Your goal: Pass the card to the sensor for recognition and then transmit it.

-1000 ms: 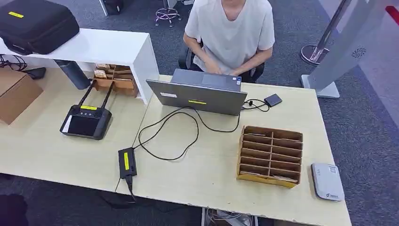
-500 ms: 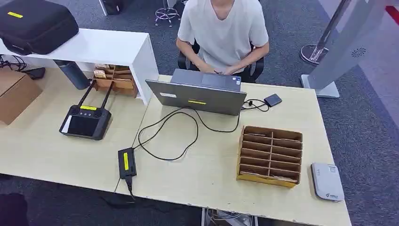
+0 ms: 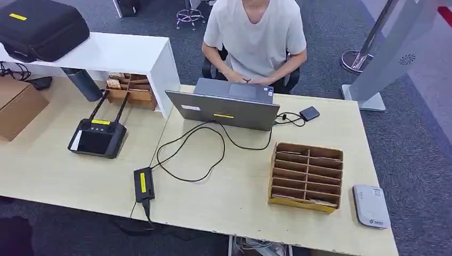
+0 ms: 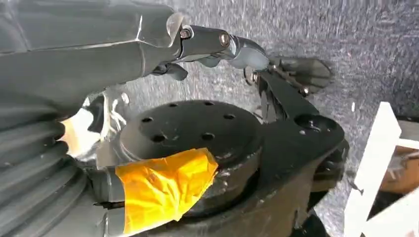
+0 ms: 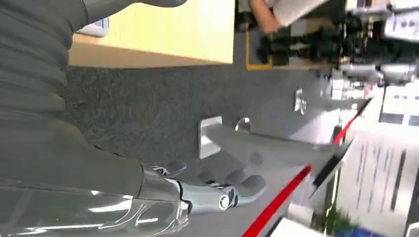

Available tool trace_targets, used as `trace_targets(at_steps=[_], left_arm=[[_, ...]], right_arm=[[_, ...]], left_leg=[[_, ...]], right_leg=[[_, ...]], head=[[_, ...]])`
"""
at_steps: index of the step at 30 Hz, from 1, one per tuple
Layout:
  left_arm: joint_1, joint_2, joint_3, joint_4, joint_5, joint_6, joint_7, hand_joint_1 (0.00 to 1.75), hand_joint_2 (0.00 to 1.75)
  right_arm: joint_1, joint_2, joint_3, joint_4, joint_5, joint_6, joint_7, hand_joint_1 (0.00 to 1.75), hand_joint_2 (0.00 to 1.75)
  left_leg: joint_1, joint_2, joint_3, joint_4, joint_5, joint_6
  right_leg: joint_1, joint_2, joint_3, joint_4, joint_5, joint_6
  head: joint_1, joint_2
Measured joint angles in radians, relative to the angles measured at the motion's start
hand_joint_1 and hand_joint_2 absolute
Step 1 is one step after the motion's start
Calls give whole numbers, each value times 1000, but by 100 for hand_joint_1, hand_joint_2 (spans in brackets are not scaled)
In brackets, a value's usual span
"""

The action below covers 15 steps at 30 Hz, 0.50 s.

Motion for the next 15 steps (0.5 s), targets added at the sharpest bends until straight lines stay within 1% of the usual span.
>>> trace_targets(at_steps=[2, 5, 6, 8, 11, 12, 15], left_arm=[[6, 27, -27, -60, 11, 49, 2, 0, 175], [8, 54, -62, -121, 23, 72, 2, 0, 175], [8, 58, -74, -132, 30, 73, 0, 0, 175], [7, 68, -97, -146, 34, 72, 3, 0, 175], [-3, 82, -133, -149, 40, 38, 3, 0, 175], [-5, 82, -140, -149, 47, 36, 0, 0, 175], [-17, 83, -164, -157, 50, 59, 0, 0, 175]], right_arm=[[-7, -46, 45, 0, 10, 8, 12, 0, 175], [-27, -117, 115, 4, 16, 45, 34, 0, 175], [-33, -147, 137, 7, 22, 64, 38, 0, 175], [-57, -188, 175, 18, 45, 91, 53, 0, 175], [-91, -234, 226, 36, 100, 113, 48, 0, 175], [-113, -248, 251, 44, 120, 121, 48, 0, 175], [-188, -281, 328, 69, 213, 125, 42, 0, 175]], left_leg=[[0, 0, 0, 0, 0, 0], [0, 0, 0, 0, 0, 0], [0, -1, 0, 0, 0, 0], [0, 0, 0, 0, 0, 0], [0, 0, -1, 0, 0, 0], [0, 0, 0, 0, 0, 0], [0, 1, 1, 0, 0, 0]], right_leg=[[0, 0, 0, 0, 0, 0], [0, 0, 0, 0, 0, 0], [0, 0, 0, 0, 0, 0], [0, 0, 0, 0, 0, 0], [0, 0, 0, 0, 0, 0], [0, 0, 0, 0, 0, 0], [0, 1, 0, 0, 0, 0]], head=[[1, 0], [0, 0], [1, 0], [1, 0], [1, 0], [0, 0], [0, 0]])
